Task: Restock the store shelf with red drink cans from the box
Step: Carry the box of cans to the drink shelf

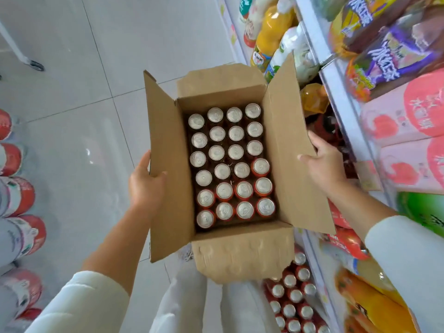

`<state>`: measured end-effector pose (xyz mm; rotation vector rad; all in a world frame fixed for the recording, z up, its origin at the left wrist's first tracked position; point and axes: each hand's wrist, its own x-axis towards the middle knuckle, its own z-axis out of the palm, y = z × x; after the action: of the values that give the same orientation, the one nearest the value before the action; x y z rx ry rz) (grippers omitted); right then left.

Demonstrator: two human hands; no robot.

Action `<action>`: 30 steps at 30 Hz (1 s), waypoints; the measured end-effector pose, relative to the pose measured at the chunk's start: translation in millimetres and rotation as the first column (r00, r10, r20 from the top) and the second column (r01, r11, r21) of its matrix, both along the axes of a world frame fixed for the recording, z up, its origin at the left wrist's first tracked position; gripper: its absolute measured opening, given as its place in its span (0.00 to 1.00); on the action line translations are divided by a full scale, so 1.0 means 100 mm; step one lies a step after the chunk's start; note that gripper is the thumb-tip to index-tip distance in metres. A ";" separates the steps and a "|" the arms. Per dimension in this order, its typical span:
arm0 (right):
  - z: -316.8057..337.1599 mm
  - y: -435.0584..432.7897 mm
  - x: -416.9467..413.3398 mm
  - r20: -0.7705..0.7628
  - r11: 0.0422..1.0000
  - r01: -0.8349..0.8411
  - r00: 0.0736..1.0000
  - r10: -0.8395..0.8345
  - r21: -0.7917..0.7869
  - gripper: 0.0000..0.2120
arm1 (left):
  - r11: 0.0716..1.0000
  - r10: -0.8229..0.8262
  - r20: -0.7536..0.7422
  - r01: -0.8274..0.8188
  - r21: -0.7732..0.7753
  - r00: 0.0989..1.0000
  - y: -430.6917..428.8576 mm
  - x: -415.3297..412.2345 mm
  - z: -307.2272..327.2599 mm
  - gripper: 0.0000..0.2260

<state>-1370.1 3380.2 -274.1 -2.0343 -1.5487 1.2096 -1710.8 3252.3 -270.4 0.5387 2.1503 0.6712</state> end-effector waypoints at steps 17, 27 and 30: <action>-1.75 0.49 -0.13 0.040 0.989 -0.136 0.990 0.134 0.055 0.32 | 0.999 0.049 -0.045 -0.049 0.008 0.998 0.30 0.05 -1.66 0.30; -2.08 0.48 0.09 -0.037 0.989 -0.137 0.990 0.139 0.047 0.32 | 0.981 0.160 0.035 -0.163 0.107 0.986 0.04 0.07 -1.94 0.21; -2.15 0.43 0.16 -0.041 0.995 -0.091 0.995 0.092 0.033 0.33 | 0.982 0.141 0.011 -0.141 0.125 0.990 0.00 0.03 -1.99 0.23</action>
<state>-1353.9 3423.0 -488.9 -1.9250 -1.6464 1.2449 -1707.4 3251.9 -469.7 0.4541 2.1692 0.8900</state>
